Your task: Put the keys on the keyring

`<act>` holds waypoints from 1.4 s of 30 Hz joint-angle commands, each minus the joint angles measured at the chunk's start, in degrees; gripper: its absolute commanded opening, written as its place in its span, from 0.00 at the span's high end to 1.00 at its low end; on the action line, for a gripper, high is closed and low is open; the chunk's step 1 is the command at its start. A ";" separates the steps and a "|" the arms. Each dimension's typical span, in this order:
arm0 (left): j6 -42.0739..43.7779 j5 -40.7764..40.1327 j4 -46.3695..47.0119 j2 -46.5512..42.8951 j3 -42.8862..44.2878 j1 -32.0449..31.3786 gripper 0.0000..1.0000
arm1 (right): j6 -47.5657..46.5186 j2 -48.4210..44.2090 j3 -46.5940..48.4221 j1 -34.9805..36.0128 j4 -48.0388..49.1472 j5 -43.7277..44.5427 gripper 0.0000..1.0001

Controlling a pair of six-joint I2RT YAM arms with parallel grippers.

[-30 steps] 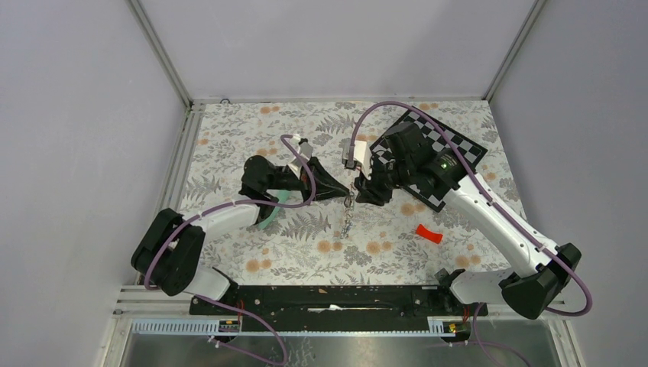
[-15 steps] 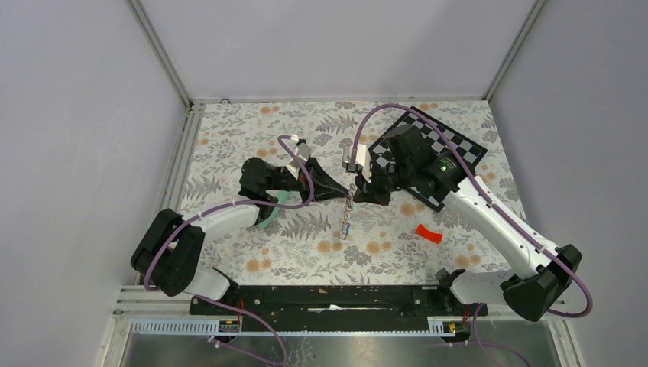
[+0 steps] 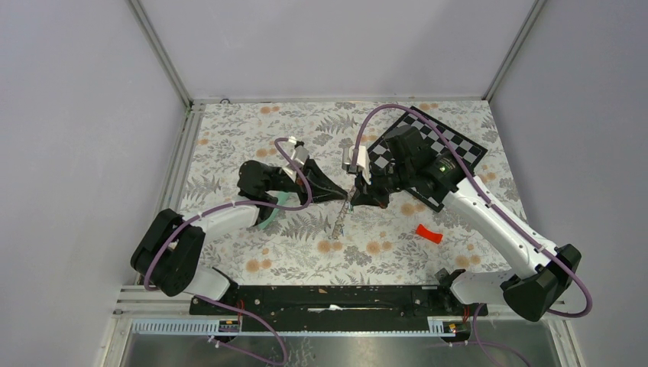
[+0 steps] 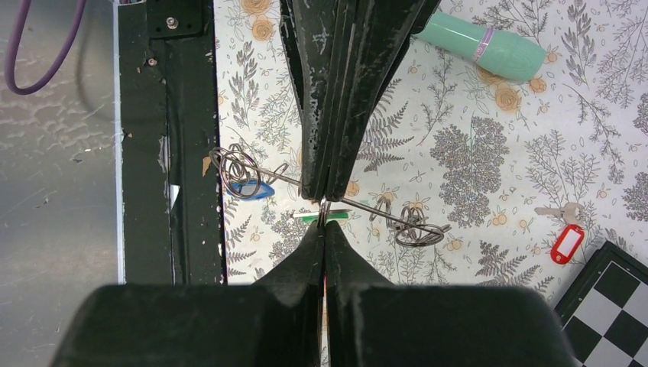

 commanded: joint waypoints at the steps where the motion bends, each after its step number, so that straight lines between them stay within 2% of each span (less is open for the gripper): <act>1: -0.05 0.80 5.59 -1.21 -0.62 -0.56 1.00 | 0.55 0.03 -0.31 -0.22 3.49 -3.28 1.00; 18: -1.48 0.39 7.63 -1.72 -0.83 -0.56 1.00 | -0.23 -3.60 -1.41 -0.17 4.53 0.98 0.67; 22: -2.34 0.26 8.45 -1.69 -0.63 -0.49 1.00 | -1.08 -4.35 -1.11 -0.16 3.63 1.30 0.62; 31: -3.18 -0.70 9.10 -1.46 -0.70 -0.21 1.00 | -1.46 -4.50 0.53 -0.18 2.74 -1.88 0.62; 42: -3.10 -2.70 9.09 -1.78 -1.53 -0.13 1.00 | 1.07 -2.99 -0.09 -0.16 5.94 -4.96 0.70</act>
